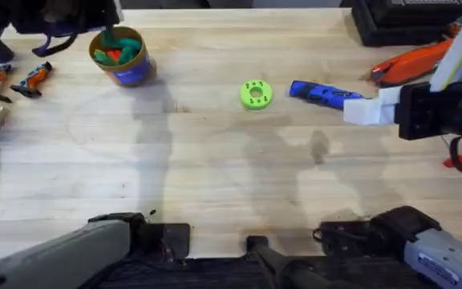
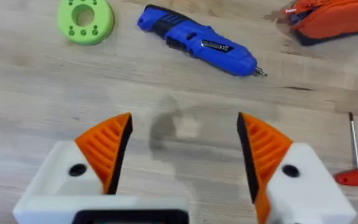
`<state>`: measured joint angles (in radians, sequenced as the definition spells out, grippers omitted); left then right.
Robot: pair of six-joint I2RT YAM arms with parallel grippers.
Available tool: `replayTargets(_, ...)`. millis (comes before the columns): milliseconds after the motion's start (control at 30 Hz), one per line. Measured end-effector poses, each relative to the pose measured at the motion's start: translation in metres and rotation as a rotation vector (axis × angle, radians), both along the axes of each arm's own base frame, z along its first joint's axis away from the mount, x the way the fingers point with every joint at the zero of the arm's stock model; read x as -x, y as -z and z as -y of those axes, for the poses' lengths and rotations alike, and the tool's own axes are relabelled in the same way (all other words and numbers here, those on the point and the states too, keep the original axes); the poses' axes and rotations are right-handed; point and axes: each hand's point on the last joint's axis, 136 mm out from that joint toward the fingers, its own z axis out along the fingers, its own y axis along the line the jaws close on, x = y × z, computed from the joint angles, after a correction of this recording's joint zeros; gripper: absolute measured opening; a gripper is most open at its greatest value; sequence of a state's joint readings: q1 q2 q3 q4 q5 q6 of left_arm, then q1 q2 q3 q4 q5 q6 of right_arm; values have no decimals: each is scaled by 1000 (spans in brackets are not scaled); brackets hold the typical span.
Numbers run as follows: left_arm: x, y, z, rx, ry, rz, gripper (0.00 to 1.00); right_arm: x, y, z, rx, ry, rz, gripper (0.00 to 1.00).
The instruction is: Pick up the gripper from the table and insert it into the empty holder that is missing its gripper. Then pick up a screw, insert it into the mounting hole, and use the screwdriver to tighten it. Finally, clean up the table by picking up the vegetable and placing it into the bucket.
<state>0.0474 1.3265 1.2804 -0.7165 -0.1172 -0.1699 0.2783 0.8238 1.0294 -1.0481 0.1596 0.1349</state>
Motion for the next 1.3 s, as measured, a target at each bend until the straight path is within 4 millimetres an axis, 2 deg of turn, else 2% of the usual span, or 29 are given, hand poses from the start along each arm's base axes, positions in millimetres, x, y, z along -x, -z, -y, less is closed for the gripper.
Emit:
replayTargets(100, -10, 14, -15, -29, -15, -29, 17, 0, 0, 0, 0, 0, 0, 956)
replayTargets(333, -35, 63, -47, -41, -63, -116, 17, 0, 0, 0, 0, 0, 0, 957)
replayTargets(467, -44, 81, -52, -40, -68, -142, 17, 0, 0, 0, 0, 0, 0, 957)
replayTargets(633, -46, 89, -52, -44, -60, -161, 42, 0, 0, 0, 0, 0, 0, 956)
replayTargets(667, -46, 89, -52, -45, -59, -160, 174, 0, 0, 0, 0, 0, 0, 955)
replayTargets(800, -41, 91, -51, -42, -58, -181, 809, 0, 0, 0, 0, 0, 0, 956)
replayTargets(833, -39, 92, -51, -38, -59, -188, 938, 0, 0, 0, 0, 0, 0, 956)
replayTargets(900, -34, 91, -49, -31, -55, -199, 982, 0, 0, 0, 0, 0, 0, 956)
replayTargets(1000, -23, 80, -46, -25, -51, -201, 985, 0, 0, 0, 0, 0, 0, 956)
replayTargets(1300, 41, 16, -26, 8, -14, -142, 985, 0, 0, 0, 0, 0, 0, 956)
